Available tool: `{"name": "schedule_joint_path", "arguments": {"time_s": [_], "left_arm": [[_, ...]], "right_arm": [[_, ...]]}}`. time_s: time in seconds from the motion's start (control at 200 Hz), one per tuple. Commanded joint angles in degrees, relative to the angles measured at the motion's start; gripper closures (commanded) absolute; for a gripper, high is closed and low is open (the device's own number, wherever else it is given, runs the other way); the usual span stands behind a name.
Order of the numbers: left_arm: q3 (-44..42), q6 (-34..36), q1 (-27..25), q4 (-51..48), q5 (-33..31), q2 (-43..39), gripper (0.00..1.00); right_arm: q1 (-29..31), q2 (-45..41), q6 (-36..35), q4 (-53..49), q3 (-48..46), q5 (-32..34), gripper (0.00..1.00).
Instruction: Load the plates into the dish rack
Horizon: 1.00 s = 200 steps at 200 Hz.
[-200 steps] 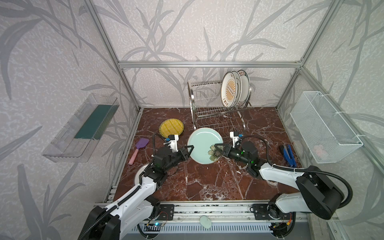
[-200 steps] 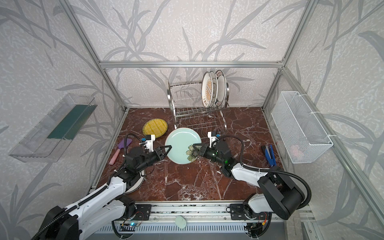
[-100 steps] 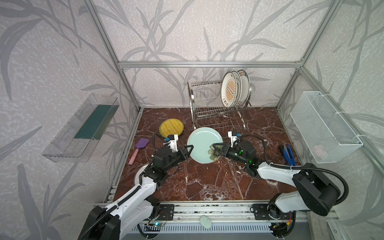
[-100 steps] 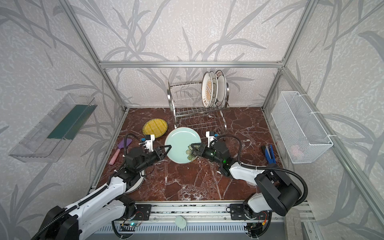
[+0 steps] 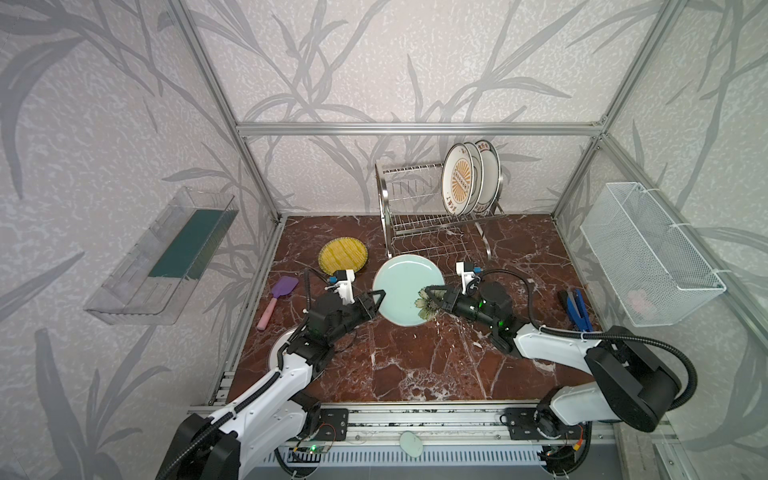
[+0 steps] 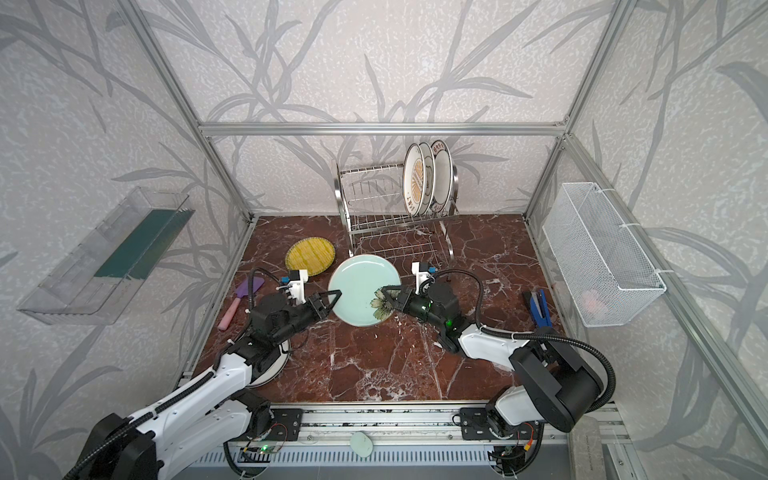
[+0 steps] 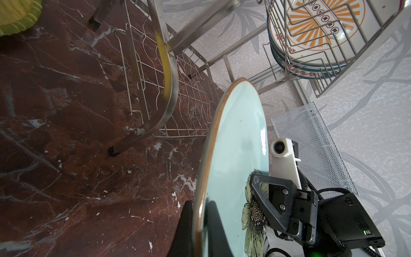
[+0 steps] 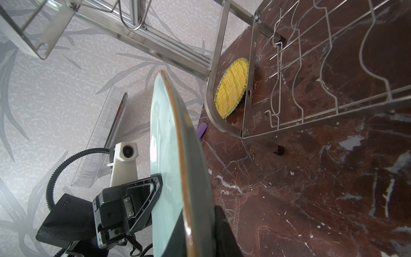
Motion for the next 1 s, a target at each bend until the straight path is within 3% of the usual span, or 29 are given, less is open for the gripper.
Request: {"name": "schedule_joint_path", "arguments": {"time_s": [0.0, 0.37, 0.5, 0.995], "left_arm": [[3.2, 5.3, -1.5, -3.8, 2.5, -1.0, 1.00], [4.6, 7.8, -1.5, -7.0, 3.2, -3.0, 0.63], [7.2, 10.9, -1.4, -14.1, 2.1, -4.4, 0.52], [16.4, 22.4, -1.3, -33.3, -2.3, -7.6, 0.46]], "right_arm": [[2.3, -1.9, -1.3, 5.7, 3.6, -3.1, 1.00], [2.4, -6.2, -4.5, -0.7, 3.8, -1.0, 1.00], [2.4, -8.8, -6.9, -5.0, 4.4, 0.0, 1.00], [1.3, -19.0, -16.6, -24.8, 10.7, 2.8, 1.00]]}}
